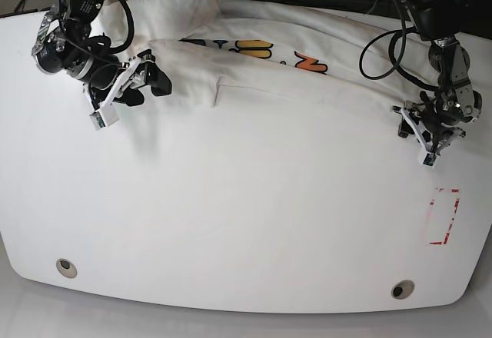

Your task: Layout the t-shirt on the table in an organized manner, then fold the t-shirt properly

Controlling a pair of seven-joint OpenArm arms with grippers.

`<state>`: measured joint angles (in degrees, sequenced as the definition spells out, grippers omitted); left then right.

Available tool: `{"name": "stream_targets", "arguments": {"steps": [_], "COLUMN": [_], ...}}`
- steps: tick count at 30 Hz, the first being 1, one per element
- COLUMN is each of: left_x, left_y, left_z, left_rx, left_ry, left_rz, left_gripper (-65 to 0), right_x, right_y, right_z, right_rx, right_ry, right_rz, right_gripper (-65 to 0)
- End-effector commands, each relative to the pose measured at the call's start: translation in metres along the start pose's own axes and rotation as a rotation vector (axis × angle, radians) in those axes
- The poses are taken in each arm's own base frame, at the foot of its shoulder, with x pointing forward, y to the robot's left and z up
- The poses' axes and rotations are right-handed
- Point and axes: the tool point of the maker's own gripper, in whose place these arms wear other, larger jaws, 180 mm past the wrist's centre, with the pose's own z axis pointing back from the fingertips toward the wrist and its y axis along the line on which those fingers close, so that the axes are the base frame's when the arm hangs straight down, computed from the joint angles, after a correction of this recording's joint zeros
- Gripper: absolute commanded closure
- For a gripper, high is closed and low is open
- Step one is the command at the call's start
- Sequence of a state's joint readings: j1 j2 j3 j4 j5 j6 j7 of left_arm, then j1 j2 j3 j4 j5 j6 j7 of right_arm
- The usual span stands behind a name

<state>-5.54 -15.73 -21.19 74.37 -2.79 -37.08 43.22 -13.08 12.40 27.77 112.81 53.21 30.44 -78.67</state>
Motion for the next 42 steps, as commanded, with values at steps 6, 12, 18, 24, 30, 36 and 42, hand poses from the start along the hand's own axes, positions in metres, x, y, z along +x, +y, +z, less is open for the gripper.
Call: {"name": "stream_targets", "arguments": {"steps": [6,12,18,24,30,36,42], "left_x": [0.010,0.010,0.008,0.026,0.032,0.037,0.033], "left_y": [0.010,0.011,0.032,0.041,0.036,0.034,0.029], "left_z": [0.005,0.006,0.016,0.032,0.040,0.052,0.063], "left_rx": [0.024,0.027,0.070,0.113,0.124,0.146,0.162], "left_ry": [-0.026,-0.031,-0.056,-0.119,-0.147,-0.168,-0.173], "left_rz": [-0.011,-0.007,0.058,0.045,0.022,-0.010,-0.047], "left_gripper": [-3.0,-2.7,-2.7,-2.7,-2.7,-2.7,-2.7], "right_x": [0.012,0.012,0.012,0.012,0.010,0.008,0.008], "right_y": [0.001,0.001,0.001,0.001,-0.001,-0.003,-0.004], "right_z": [0.005,0.005,0.005,0.005,0.004,0.002,0.002], "right_rx": [0.003,0.003,0.002,0.002,0.003,0.006,-0.002], "right_ry": [-0.040,-0.040,-0.039,-0.039,-0.034,-0.030,-0.025], "right_rz": [0.023,0.023,0.023,0.023,0.015,0.001,0.004], "right_gripper": [-42.5,-42.5,-42.5,-42.5,-42.5,-42.5,-42.5]}}
